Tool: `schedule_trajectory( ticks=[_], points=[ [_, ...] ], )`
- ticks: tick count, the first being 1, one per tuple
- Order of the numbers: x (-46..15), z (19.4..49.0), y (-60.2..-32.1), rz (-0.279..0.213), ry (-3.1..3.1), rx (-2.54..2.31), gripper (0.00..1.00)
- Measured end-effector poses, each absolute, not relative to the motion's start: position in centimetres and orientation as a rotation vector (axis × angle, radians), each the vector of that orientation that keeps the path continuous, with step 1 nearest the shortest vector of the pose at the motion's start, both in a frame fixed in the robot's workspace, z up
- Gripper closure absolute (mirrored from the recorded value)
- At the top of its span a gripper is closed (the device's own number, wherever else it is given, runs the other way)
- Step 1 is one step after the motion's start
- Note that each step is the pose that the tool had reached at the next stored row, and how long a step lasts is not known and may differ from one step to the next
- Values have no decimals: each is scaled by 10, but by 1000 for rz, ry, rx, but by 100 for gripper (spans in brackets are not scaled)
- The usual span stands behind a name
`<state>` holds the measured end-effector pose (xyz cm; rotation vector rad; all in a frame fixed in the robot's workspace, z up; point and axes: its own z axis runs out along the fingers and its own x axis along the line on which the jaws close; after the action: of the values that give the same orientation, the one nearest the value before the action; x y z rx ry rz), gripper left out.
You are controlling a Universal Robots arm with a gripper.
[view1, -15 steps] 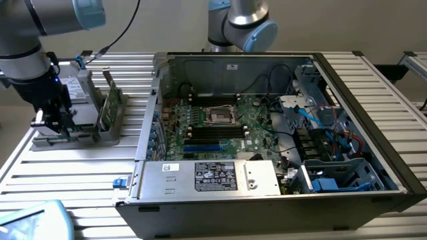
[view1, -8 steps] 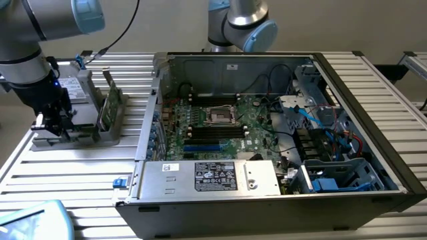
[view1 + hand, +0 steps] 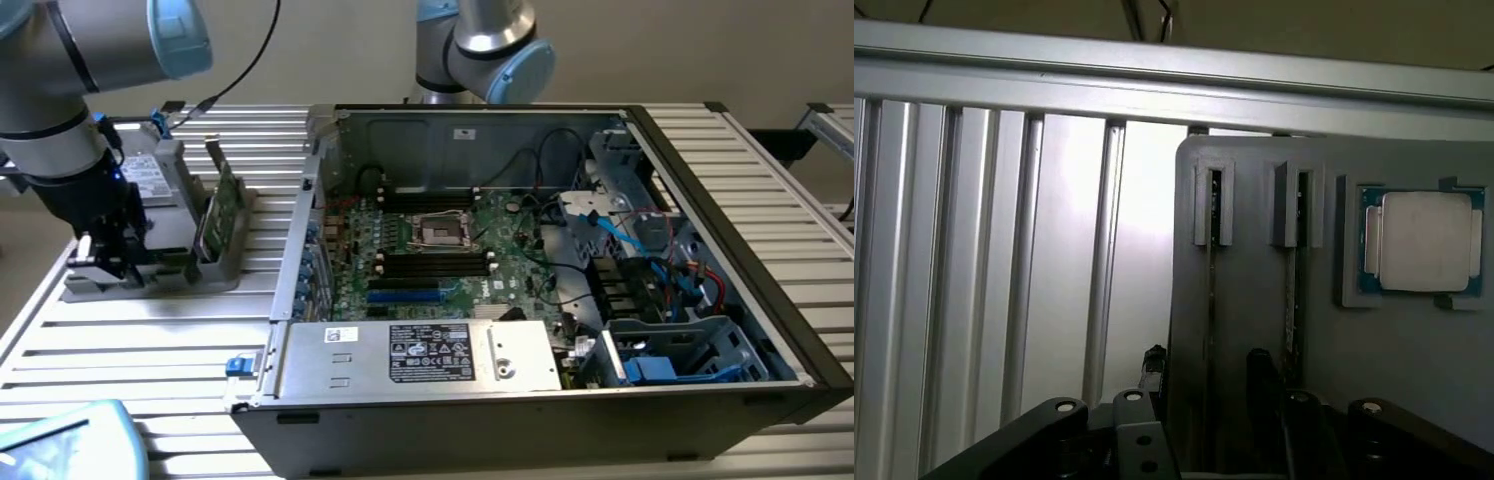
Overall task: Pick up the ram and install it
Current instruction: 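Pick up the ram and move it above insertion slot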
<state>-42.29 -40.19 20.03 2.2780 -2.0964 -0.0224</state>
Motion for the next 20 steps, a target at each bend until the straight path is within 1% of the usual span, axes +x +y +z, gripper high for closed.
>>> schedule_trajectory(
  ticks=[20],
  points=[
    [-423,192,-403,-28,-2099,2281,55]
  ],
)
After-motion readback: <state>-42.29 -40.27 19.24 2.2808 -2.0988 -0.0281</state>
